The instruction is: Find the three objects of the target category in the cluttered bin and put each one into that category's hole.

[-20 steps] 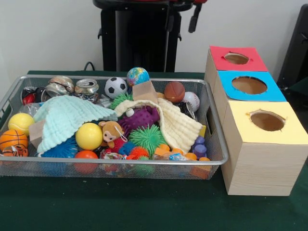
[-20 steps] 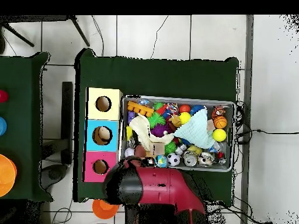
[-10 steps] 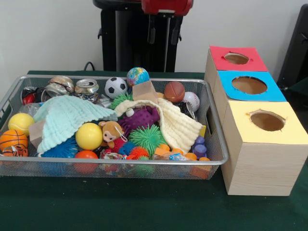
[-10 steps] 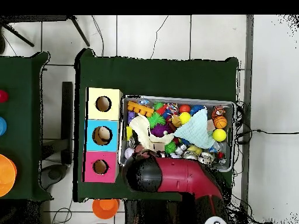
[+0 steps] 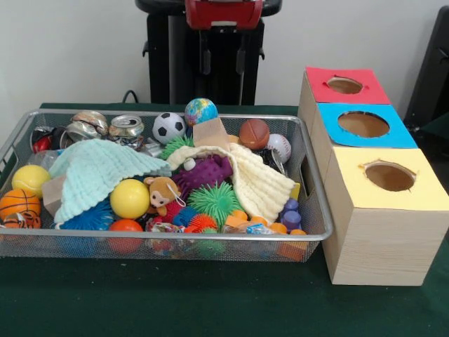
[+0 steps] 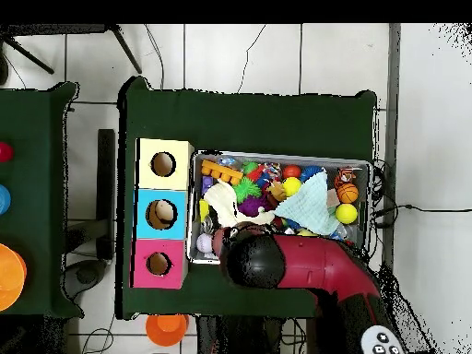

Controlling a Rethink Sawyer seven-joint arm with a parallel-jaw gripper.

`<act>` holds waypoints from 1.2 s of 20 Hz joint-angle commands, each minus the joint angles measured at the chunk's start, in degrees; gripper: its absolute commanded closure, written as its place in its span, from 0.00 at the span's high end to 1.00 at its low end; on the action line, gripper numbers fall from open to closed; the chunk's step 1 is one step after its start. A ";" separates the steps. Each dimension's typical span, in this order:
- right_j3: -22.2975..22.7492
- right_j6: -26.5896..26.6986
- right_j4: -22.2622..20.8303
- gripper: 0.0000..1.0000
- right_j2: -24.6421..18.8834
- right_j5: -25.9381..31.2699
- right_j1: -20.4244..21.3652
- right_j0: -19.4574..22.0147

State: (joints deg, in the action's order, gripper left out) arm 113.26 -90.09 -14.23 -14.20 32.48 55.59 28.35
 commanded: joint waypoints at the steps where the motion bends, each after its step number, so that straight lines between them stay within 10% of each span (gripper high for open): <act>1: -6.65 17.62 -6.60 1.00 -10.81 4.30 -4.17 6.58; 24: -9.48 9.96 -17.36 1.00 -14.74 3.93 -10.22 9.28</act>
State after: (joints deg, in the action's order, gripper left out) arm 105.26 -89.89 -27.58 -24.64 32.54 46.92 37.57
